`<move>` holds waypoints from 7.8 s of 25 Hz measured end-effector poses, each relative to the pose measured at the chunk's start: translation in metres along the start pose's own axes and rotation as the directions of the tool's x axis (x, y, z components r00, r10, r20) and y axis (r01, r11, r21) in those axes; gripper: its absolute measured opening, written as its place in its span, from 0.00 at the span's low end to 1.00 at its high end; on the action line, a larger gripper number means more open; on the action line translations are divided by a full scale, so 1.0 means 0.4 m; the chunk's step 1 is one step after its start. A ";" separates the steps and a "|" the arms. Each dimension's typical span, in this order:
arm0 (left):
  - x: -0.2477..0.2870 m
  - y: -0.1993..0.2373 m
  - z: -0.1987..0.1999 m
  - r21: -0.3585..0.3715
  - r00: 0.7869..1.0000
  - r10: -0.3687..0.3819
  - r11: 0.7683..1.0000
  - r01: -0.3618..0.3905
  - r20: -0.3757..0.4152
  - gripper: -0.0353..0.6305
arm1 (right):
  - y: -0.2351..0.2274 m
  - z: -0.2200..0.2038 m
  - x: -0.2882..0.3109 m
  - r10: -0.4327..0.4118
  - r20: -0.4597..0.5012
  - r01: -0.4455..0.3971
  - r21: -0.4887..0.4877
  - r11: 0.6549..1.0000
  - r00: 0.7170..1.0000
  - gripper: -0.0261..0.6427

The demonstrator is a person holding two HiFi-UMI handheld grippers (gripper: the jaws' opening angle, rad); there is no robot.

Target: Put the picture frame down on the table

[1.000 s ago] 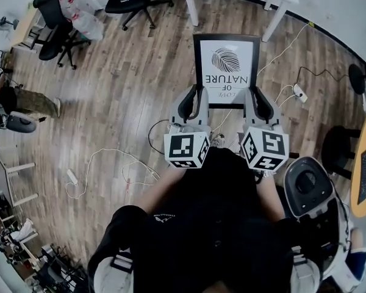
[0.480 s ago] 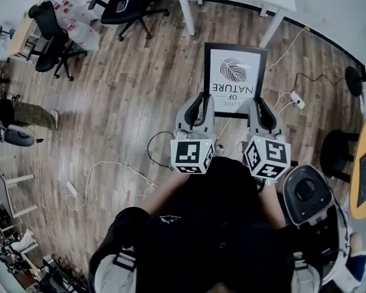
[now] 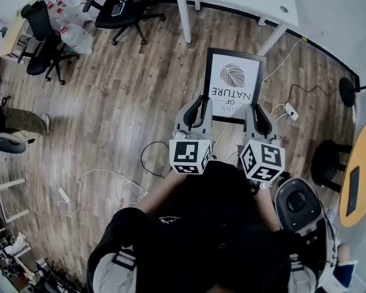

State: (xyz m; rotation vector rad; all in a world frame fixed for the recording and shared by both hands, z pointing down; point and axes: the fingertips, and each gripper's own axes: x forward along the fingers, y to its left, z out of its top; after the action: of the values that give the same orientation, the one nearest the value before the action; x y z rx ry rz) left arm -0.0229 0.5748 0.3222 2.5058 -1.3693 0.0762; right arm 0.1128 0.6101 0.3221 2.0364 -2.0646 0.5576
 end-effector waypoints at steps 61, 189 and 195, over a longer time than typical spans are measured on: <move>0.683 0.490 0.204 0.007 0.987 0.160 0.987 -0.160 -0.007 0.17 | 0.045 0.305 0.879 0.146 -0.061 -0.147 0.002 0.989 0.987 0.14; 2.126 1.329 0.096 -0.141 0.909 0.206 0.952 -0.271 -0.362 0.17 | -0.106 0.441 2.558 0.170 -0.508 -0.174 0.040 0.984 0.844 0.14; 2.151 1.346 0.040 -0.144 0.894 0.206 0.948 -0.283 -0.398 0.17 | -0.117 0.391 2.595 0.162 -0.544 -0.168 0.038 0.985 0.823 0.14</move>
State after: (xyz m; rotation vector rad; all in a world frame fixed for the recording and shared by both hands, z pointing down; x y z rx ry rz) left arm -0.0002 -0.4062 0.5816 2.0095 -1.4358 0.4314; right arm 0.1381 -0.4056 0.5895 1.4546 -1.8765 1.0184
